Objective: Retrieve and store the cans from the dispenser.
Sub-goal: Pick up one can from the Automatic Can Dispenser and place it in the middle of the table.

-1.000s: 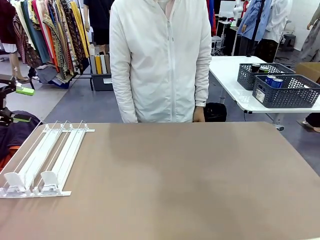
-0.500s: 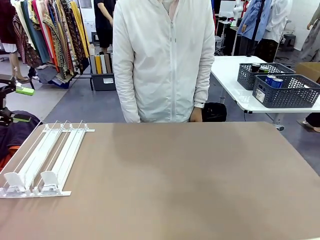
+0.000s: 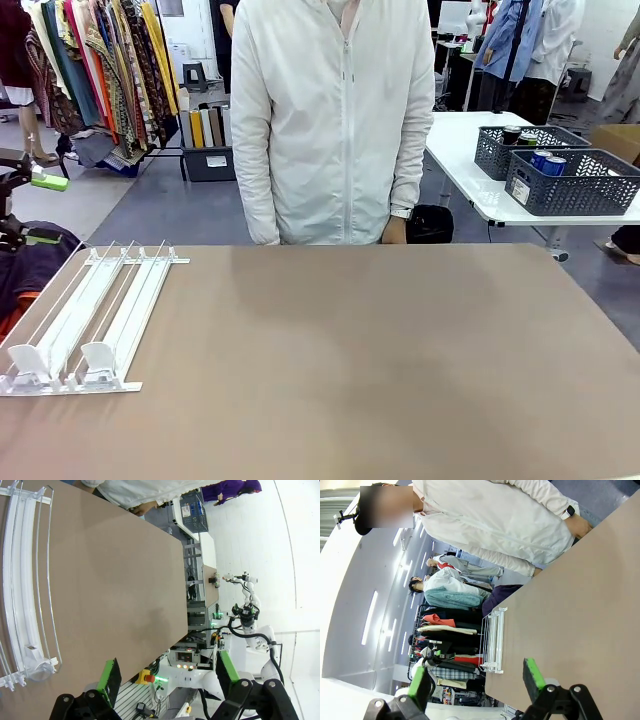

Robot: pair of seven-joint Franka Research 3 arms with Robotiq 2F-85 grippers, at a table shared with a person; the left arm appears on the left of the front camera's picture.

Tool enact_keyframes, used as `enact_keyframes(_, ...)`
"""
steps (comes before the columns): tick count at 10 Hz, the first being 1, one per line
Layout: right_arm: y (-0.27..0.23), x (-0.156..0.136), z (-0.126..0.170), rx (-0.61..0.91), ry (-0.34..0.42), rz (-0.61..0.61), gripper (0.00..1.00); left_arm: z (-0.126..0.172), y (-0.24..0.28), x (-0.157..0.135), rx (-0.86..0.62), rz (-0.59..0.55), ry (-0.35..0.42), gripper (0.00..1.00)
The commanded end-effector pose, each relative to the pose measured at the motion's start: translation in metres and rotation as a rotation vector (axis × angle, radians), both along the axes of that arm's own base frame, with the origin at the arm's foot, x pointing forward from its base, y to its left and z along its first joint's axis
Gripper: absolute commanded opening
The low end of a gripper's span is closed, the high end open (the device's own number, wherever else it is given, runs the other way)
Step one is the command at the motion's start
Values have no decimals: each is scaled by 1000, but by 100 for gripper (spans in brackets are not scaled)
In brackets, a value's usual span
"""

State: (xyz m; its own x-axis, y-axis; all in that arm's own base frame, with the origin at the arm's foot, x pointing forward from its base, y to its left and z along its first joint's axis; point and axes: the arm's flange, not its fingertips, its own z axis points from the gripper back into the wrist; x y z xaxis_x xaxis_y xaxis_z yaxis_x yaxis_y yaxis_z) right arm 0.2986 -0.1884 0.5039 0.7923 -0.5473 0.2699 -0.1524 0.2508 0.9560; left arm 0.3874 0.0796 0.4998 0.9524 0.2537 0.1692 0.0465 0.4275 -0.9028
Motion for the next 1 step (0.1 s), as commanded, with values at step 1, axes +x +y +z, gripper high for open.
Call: enact_keyframes(1, 0, 4, 3, 12, -30, -2, 100, 3, 1, -2, 9, -1, 12, 100)
